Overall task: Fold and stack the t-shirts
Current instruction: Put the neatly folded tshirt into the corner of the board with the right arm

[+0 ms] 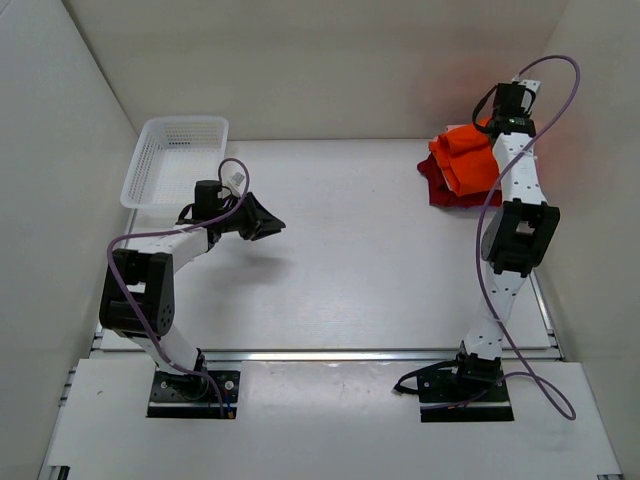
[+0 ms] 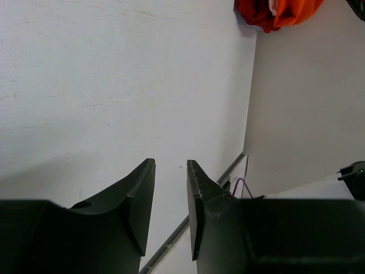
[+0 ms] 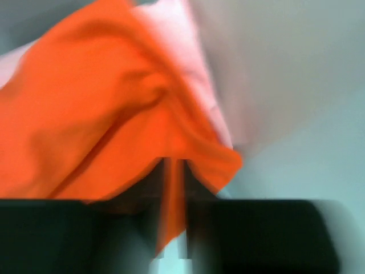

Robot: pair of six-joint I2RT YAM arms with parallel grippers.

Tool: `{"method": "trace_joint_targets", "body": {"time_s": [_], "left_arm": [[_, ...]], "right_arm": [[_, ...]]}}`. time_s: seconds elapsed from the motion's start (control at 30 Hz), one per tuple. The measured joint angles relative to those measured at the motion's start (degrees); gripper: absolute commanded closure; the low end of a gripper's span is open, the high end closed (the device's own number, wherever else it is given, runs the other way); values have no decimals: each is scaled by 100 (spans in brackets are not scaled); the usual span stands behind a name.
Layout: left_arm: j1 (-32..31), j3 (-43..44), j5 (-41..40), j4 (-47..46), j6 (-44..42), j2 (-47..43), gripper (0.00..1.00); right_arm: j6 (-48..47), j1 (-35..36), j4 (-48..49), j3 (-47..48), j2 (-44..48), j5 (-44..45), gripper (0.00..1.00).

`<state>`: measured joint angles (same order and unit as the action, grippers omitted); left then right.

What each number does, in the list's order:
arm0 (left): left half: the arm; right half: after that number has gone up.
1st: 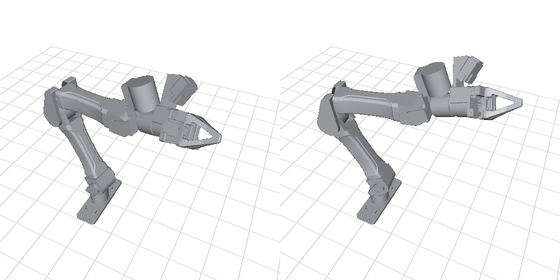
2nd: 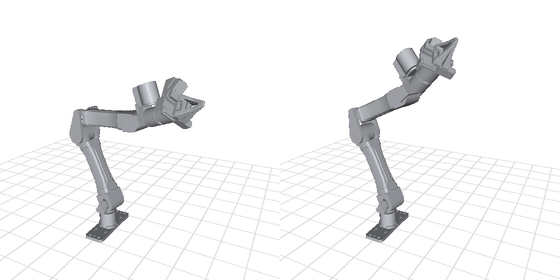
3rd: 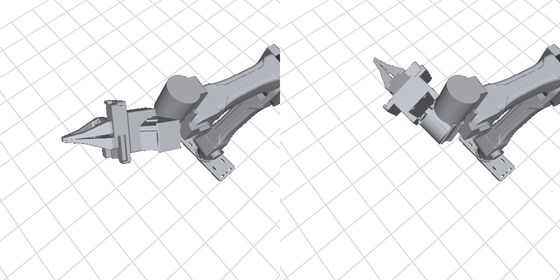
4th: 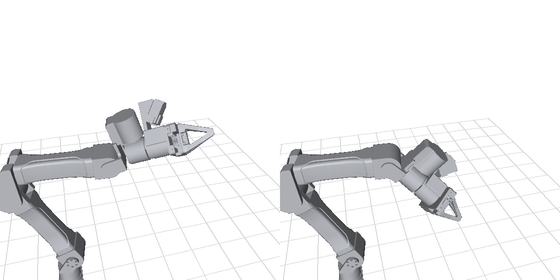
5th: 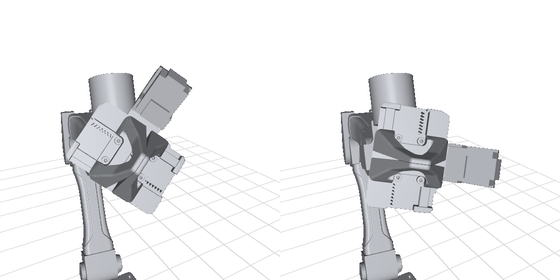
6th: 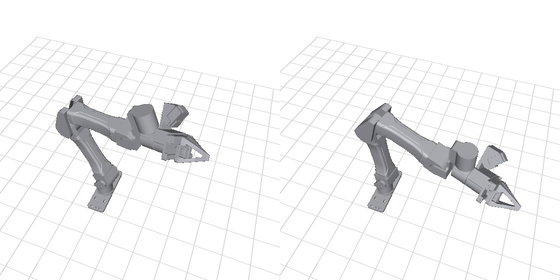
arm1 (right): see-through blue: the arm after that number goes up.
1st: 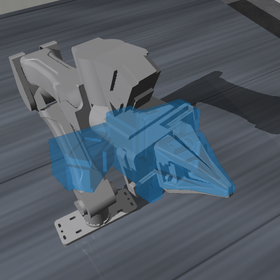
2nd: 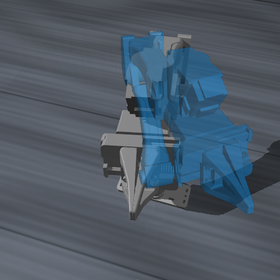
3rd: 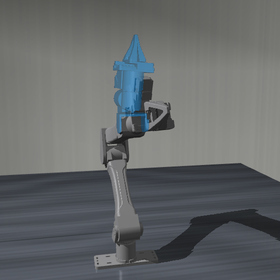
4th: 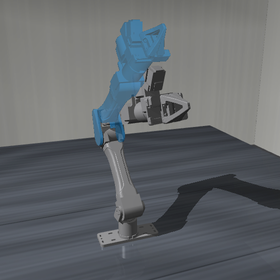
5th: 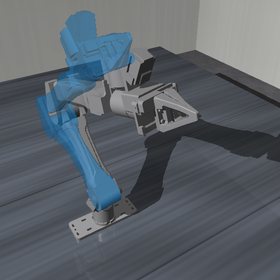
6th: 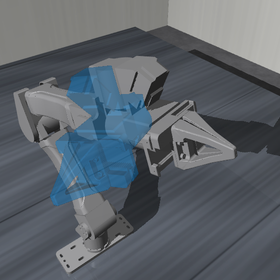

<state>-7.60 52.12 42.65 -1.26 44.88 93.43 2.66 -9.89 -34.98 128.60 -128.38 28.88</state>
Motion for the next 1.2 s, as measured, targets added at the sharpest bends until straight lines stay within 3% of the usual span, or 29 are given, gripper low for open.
{"method": "trace_joint_targets", "body": {"time_s": [0.33, 0.87, 1.2], "left_arm": [[-2, -35, 13, -57, 59, -33, 60], [31, -111, 42, -210, 107, -31, 60], [39, -111, 42, -199, 90, 15, 59]], "right_arm": [[151, 608, -247, -306, 323, -1196, 100], [426, 573, -660, -85, -269, -1670, 100], [466, 402, -199, 225, -761, -2433, 100]]}}
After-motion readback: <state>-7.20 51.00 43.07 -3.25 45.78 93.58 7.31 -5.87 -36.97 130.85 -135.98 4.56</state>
